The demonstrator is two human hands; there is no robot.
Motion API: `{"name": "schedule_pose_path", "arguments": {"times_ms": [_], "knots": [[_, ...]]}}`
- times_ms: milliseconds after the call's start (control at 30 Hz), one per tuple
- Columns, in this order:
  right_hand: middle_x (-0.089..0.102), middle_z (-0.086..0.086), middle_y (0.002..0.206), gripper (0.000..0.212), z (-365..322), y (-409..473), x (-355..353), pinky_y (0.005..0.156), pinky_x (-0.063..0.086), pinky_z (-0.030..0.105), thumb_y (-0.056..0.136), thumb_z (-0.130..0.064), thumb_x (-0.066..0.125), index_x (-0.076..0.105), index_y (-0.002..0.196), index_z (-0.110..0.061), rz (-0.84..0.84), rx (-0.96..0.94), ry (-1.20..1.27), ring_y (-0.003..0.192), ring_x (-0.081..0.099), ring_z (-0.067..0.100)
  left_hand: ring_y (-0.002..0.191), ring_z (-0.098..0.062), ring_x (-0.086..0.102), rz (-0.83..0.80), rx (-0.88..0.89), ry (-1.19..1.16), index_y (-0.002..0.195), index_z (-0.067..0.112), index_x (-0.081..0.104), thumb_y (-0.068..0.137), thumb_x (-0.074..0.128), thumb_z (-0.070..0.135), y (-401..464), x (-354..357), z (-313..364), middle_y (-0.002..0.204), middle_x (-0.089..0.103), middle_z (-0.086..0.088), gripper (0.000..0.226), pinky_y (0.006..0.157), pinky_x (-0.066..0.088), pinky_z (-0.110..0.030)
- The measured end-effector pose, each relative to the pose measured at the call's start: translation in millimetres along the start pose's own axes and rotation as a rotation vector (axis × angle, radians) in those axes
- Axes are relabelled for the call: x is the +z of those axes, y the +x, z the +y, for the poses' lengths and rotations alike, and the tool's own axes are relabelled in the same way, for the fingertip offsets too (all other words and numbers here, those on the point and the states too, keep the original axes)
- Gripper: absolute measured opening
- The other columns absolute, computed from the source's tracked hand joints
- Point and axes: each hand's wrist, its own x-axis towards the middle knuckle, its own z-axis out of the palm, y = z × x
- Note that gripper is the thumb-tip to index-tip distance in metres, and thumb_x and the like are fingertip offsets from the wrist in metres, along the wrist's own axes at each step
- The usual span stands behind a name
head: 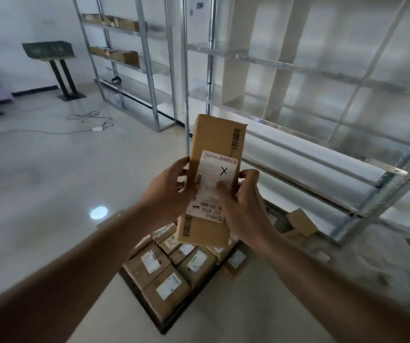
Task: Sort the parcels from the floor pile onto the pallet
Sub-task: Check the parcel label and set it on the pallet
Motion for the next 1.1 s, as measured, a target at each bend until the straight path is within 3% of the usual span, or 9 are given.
{"name": "schedule_pose_path", "arguments": {"times_ms": [100,233,333,500,633,800,967,1033,1100], "knots": [[0.06,-0.001,0.117,0.038,-5.9,-2.1,38.3,0.062,0.062,0.024,0.104,-0.046,0.057,0.024,0.113,-0.03,-0.052,-0.017,-0.002,0.092,0.069,0.003,0.121,-0.02,0.062,-0.03,-0.086,-0.009,0.157,0.042,0.034,0.101,0.06,0.016,-7.5,-30.3,-24.0,0.139,0.057,0.009,0.067,0.078,0.065,-0.039],[0.056,0.008,0.128,0.044,-12.7,7.3,80.1,0.081,0.065,0.044,0.106,-0.046,0.051,0.022,0.131,-0.023,-0.149,0.001,-0.043,0.109,0.066,0.022,0.127,-0.024,0.06,-0.02,-0.173,-0.014,0.156,0.048,0.031,0.1,0.062,0.018,-6.1,-54.7,-53.0,0.143,0.055,0.009,0.071,0.072,0.063,-0.041],[0.053,0.006,0.127,0.039,-13.8,20.0,107.2,0.084,0.063,0.046,0.106,-0.048,0.051,0.022,0.124,-0.029,-0.225,0.004,-0.072,0.11,0.064,0.023,0.13,-0.028,0.057,0.013,-0.227,-0.033,0.157,0.046,0.03,0.1,0.063,0.015,-0.6,-70.1,-73.8,0.143,0.054,0.007,0.073,0.078,0.063,-0.052],[0.054,0.007,0.126,0.042,-14.5,56.0,159.3,0.07,0.064,0.029,0.106,-0.045,0.052,0.022,0.126,-0.022,-0.334,0.024,-0.035,0.102,0.068,0.017,0.133,-0.032,0.055,0.067,-0.323,-0.071,0.158,0.047,0.029,0.1,0.062,0.01,11.2,-102.0,-110.1,0.145,0.052,0.006,0.076,0.079,0.06,-0.06],[0.052,0.004,0.123,0.041,-20.3,74.4,214.2,0.055,0.053,0.013,0.106,-0.046,0.051,0.023,0.123,-0.021,-0.372,0.004,-0.073,0.097,0.063,0.009,0.131,-0.034,0.057,0.075,-0.373,-0.079,0.158,0.047,0.029,0.1,0.06,0.008,26.3,-140.7,-142.1,0.144,0.052,0.005,0.076,0.076,0.059,-0.061],[0.048,0.0,0.12,0.044,-40.8,110.4,297.5,0.054,0.051,0.013,0.104,-0.051,0.051,0.023,0.121,-0.021,-0.374,0.044,-0.084,0.097,0.06,0.005,0.131,-0.035,0.058,0.058,-0.375,-0.079,0.157,0.048,0.029,0.1,0.061,0.01,65.7,-209.3,-200.5,0.146,0.051,0.006,0.076,0.075,0.058,-0.057],[0.046,-0.001,0.117,0.046,-63.3,147.2,393.0,0.053,0.051,0.013,0.104,-0.043,0.053,0.025,0.128,-0.015,-0.27,0.158,-0.055,0.096,0.061,0.009,0.136,-0.035,0.054,-0.072,-0.309,-0.008,0.157,0.05,0.025,0.1,0.065,0.018,118.4,-283.9,-261.1,0.149,0.049,0.009,0.076,0.073,0.057,-0.053],[0.047,0.002,0.122,0.038,-78.5,158.4,429.9,0.058,0.056,0.019,0.105,-0.039,0.052,0.027,0.129,-0.026,-0.187,0.22,0.018,0.101,0.064,0.013,0.139,-0.036,0.051,-0.134,-0.275,0.021,0.158,0.05,0.023,0.1,0.066,0.021,137.6,-315.0,-280.3,0.149,0.049,0.011,0.078,0.073,0.055,-0.052],[0.048,0.006,0.129,0.031,-94.8,163.9,464.6,0.066,0.062,0.027,0.106,-0.04,0.051,0.026,0.12,-0.051,-0.138,0.265,0.063,0.11,0.065,0.02,0.14,-0.036,0.05,-0.189,-0.25,0.049,0.157,0.051,0.022,0.1,0.066,0.023,155.7,-346.7,-301.5,0.148,0.05,0.012,0.077,0.072,0.054,-0.048]]}}
